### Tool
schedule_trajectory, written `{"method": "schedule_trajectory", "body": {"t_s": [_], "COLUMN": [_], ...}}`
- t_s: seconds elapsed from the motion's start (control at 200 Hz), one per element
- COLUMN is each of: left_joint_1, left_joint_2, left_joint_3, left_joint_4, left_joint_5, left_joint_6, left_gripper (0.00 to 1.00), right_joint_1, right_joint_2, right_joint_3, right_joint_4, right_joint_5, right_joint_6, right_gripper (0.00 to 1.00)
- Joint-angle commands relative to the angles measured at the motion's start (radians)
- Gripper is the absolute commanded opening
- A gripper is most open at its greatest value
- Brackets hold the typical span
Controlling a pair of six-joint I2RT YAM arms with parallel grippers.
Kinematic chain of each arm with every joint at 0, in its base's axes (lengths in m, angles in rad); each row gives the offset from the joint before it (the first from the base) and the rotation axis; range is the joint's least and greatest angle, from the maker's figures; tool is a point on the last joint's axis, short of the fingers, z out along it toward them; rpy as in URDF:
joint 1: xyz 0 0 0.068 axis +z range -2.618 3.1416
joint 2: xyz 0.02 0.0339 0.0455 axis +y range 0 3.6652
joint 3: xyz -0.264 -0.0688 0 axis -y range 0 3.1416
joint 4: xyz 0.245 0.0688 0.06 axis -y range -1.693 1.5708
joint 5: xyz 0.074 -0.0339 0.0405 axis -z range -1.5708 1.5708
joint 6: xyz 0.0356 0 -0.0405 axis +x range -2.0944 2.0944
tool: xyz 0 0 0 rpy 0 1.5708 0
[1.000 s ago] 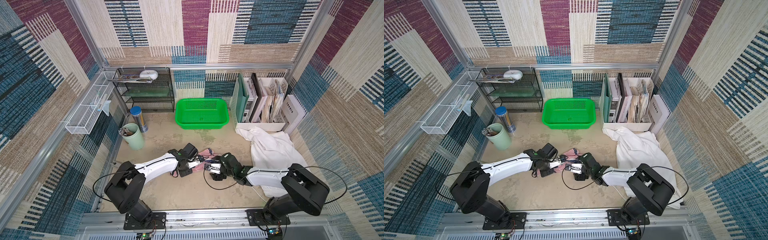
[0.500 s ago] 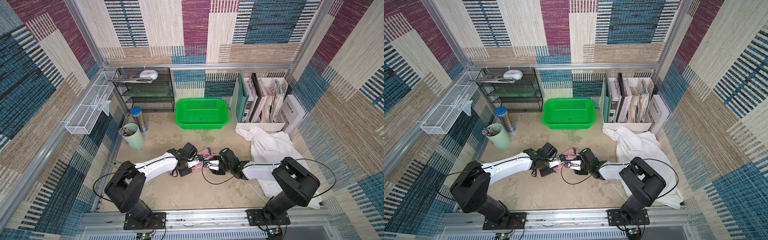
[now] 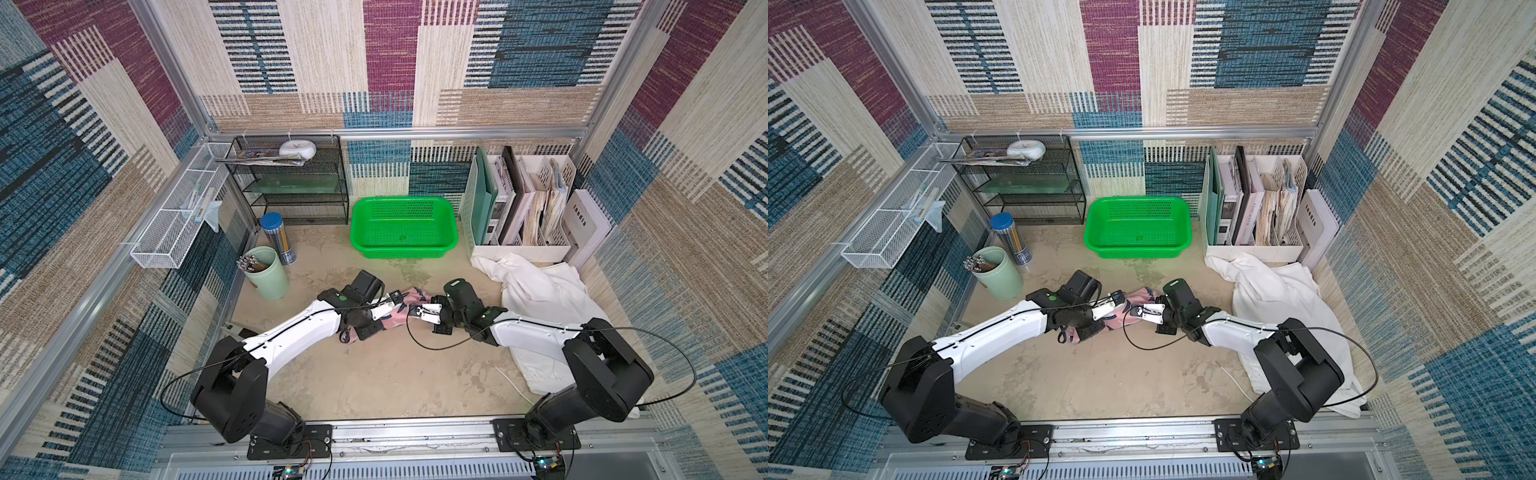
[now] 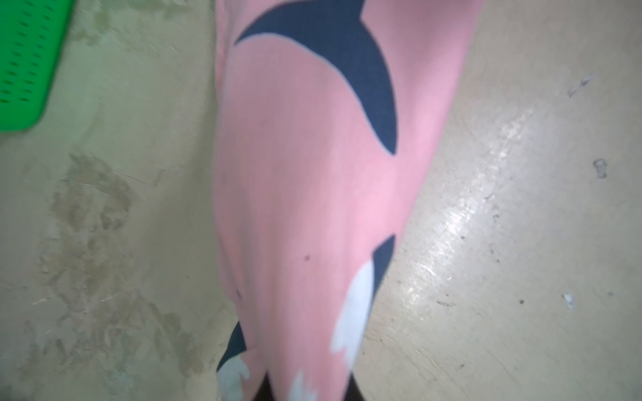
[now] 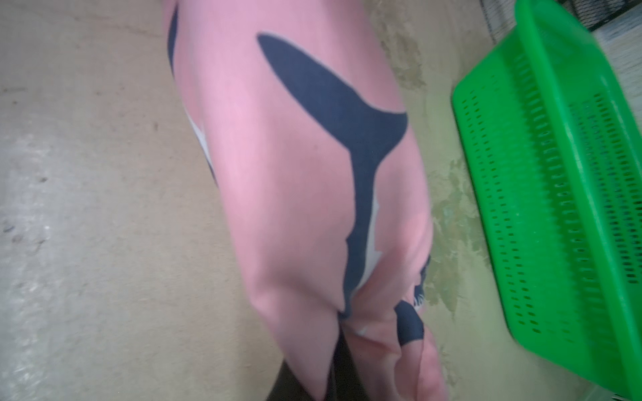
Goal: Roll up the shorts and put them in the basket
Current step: Pick up the shorts from the center of the board, then place the shorts in the bin.
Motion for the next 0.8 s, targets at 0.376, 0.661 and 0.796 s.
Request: {"method": "schedule_trajectory", "body": {"t_s": [0.376,0.661,0.796], "left_joint_1": [0.069,0.095,0.133], "left_joint_2": [0.204,0.579,0.746], "left_joint_3": [0.503,0.996,1.132], "left_joint_4": [0.197,0.273,0.257], "left_joint_5": [-0.177,-0.336,-0.264], "left_joint_6": [0.195,0.305,0.257], "left_gripper": [0.0,0.0,0.0], "right_joint_1": [-0.165,-0.231,-0.247], "right_joint_2": [0.175,0.451,0.626], "right_joint_3": [0.605,1.083,1.246], "right_joint_4": [-0.307,-0.382,-0.447], "right_joint_5": [0.083,0.193,0.206], "right_joint_6": [-0.093,-0.126,-0.168], "right_gripper": [0.0,0.0,0.0]}}
